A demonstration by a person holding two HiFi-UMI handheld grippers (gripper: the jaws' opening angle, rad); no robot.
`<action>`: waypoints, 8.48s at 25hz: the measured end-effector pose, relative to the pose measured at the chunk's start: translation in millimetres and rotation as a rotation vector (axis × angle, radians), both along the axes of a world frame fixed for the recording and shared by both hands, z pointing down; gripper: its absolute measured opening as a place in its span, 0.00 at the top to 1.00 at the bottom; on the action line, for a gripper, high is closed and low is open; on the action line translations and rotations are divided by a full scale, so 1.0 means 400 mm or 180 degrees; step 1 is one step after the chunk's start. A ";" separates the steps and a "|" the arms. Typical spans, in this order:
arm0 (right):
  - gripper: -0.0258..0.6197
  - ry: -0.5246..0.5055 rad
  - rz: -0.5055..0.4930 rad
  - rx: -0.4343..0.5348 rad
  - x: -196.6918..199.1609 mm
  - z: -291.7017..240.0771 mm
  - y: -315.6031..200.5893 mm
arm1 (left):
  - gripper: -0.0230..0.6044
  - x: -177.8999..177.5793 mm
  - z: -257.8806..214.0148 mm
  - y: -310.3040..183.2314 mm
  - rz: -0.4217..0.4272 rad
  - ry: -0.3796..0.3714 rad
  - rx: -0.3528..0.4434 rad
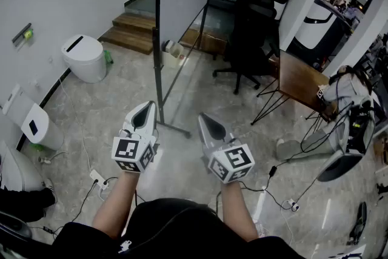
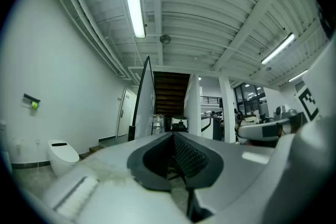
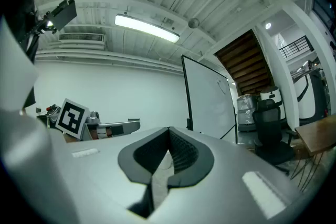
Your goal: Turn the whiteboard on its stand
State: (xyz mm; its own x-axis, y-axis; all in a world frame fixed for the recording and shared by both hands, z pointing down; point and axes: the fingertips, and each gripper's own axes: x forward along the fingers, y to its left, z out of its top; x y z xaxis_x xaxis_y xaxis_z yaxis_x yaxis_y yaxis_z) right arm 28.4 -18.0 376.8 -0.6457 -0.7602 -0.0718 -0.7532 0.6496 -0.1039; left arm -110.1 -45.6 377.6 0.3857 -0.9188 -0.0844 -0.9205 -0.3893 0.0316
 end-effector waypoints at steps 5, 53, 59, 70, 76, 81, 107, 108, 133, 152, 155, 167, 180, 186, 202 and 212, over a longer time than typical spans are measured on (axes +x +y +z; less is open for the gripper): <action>0.95 0.0027 0.0032 -0.0013 0.013 0.003 0.005 | 0.96 0.010 0.003 0.003 0.0024 -0.0007 -0.0010; 0.95 -0.0132 -0.0442 -0.0208 0.208 0.039 0.027 | 0.96 0.163 0.036 0.070 -0.0409 -0.0067 -0.0155; 0.95 -0.0135 -0.0463 -0.0215 0.197 0.041 0.006 | 0.96 0.150 0.032 0.043 -0.0444 -0.0084 -0.0155; 0.95 -0.0121 -0.0452 -0.0232 0.140 0.049 -0.105 | 0.96 0.094 0.067 -0.078 -0.0404 -0.0055 -0.0217; 0.95 -0.0073 -0.0418 -0.0219 0.094 0.033 -0.183 | 0.96 0.061 0.063 -0.160 -0.0316 -0.0035 -0.0225; 0.95 -0.0026 -0.0376 -0.0206 0.041 0.025 -0.239 | 0.96 0.011 0.060 -0.226 -0.0264 0.0006 -0.0237; 0.95 -0.0008 -0.0043 -0.0266 -0.167 0.030 -0.516 | 0.96 -0.165 0.094 -0.543 0.0158 -0.0087 -0.0343; 0.95 -0.0013 -0.0038 -0.0264 -0.168 0.030 -0.522 | 0.96 -0.168 0.096 -0.552 0.0154 -0.0090 -0.0340; 0.95 -0.0010 -0.0211 -0.0220 -0.131 0.012 -0.681 | 0.90 -0.153 0.097 -0.773 -0.0181 -0.0300 -0.0351; 0.95 0.0075 -0.0170 -0.0382 -0.054 0.057 -0.722 | 0.49 -0.150 0.112 -1.017 -0.0399 -0.0555 -0.0395; 0.95 0.0080 -0.0154 -0.0389 -0.042 0.055 -0.730 | 0.49 -0.154 0.108 -1.054 -0.0436 -0.0583 -0.0404; 0.95 0.0073 -0.0062 -0.0409 -0.014 0.064 -0.739 | 0.51 -0.161 0.116 -1.113 -0.0520 -0.0592 -0.0441; 0.95 0.0059 0.0002 -0.0431 -0.013 0.066 -0.723 | 0.64 -0.149 0.115 -1.123 -0.0457 -0.0476 -0.0477; 0.95 0.0045 0.0072 -0.0438 0.010 0.066 -0.708 | 0.65 -0.146 0.117 -1.126 -0.0456 -0.0426 -0.0515; 0.95 0.0019 0.0172 -0.0416 0.023 0.067 -0.664 | 0.66 -0.147 0.125 -1.109 -0.0465 -0.0373 -0.0607; 0.95 0.0034 0.0182 -0.0416 0.035 0.065 -0.651 | 0.66 -0.147 0.124 -1.088 -0.0480 -0.0346 -0.0622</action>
